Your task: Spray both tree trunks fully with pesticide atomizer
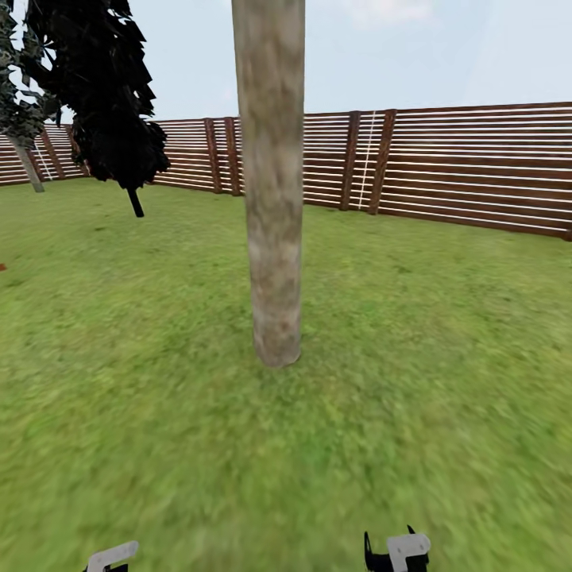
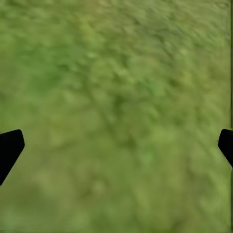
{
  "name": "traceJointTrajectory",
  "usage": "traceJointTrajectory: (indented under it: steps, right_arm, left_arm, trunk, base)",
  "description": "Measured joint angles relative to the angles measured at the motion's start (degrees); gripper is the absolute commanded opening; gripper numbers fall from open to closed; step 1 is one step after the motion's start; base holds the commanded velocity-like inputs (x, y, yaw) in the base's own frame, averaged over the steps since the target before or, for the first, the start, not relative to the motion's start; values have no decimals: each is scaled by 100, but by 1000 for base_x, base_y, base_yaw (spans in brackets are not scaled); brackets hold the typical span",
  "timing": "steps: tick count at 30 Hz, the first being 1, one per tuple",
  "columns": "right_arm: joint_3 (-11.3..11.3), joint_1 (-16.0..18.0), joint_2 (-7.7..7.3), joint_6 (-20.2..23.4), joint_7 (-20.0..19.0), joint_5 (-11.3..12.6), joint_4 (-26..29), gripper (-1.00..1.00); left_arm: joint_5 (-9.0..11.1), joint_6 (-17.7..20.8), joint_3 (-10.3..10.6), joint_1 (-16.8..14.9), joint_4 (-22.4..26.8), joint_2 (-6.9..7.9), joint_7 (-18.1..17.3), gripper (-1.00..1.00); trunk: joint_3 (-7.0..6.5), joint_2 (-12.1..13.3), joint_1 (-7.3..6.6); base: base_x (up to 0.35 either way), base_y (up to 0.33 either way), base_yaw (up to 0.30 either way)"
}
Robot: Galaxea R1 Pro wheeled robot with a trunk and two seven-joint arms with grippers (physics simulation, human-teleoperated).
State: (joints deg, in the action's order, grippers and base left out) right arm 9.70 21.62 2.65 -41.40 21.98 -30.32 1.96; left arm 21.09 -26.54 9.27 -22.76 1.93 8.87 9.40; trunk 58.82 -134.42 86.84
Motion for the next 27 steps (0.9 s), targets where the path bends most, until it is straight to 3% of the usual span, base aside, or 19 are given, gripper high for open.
traceJointTrajectory:
  steps: [9,12,16,17,19,21,22,23,25,27]
  right_arm:
    - [-10,0,1,48,-2,-54,36,100]
    - [-19,3,-40,88,-25,-85,480,100]
    - [-184,4,-36,846,-413,-624,1605,100]
    - [-219,4,-23,1205,-843,-779,1916,100]
    - [-246,36,-8,1623,-1775,-898,2278,100]
    - [-255,221,-3,1968,-3014,-947,2546,100]
    - [-260,441,-8,2173,-3738,-956,2639,100]
    - [-262,667,-11,2309,-4352,-971,2674,100]
    - [-269,1081,-8,2423,-5562,-1260,2702,100]
    - [-278,1366,11,2440,-6337,-1496,2710,100]
  left_arm:
    - [30,4,2,-2,30,66,0,-100]
    - [-43,4,61,-41,98,77,-14,-100]
    - [-744,17,376,-114,127,236,-357,-100]
    - [-1071,35,455,-173,131,301,-704,-100]
    - [-1478,52,488,-409,134,433,-1366,-100]
    - [-2083,66,598,-660,132,544,-2421,-100]
    - [-2530,102,638,-885,124,616,-3190,-100]
    - [-2837,204,591,-1120,128,660,-3864,-100]
    - [-3465,424,628,-1534,130,708,-4950,-100]
    - [-3855,589,634,-1907,126,728,-5446,-100]
  trunk:
    - [0,0,0]
    - [-1,0,0]
    - [0,0,0]
    - [-1,0,0]
    - [-1,0,0]
    - [-1,0,0]
    - [-2,0,0]
    - [-2,0,0]
    - [-2,0,0]
    - [-1,0,0]
  base:
    - [281,-153,0]
    - [308,-134,0]
    - [309,-129,0]
    - [308,-119,0]
    - [309,-104,0]
    - [308,-76,0]
    - [210,-24,0]
    - [86,-10,0]
    - [21,-2,0]
    - [5,-1,0]
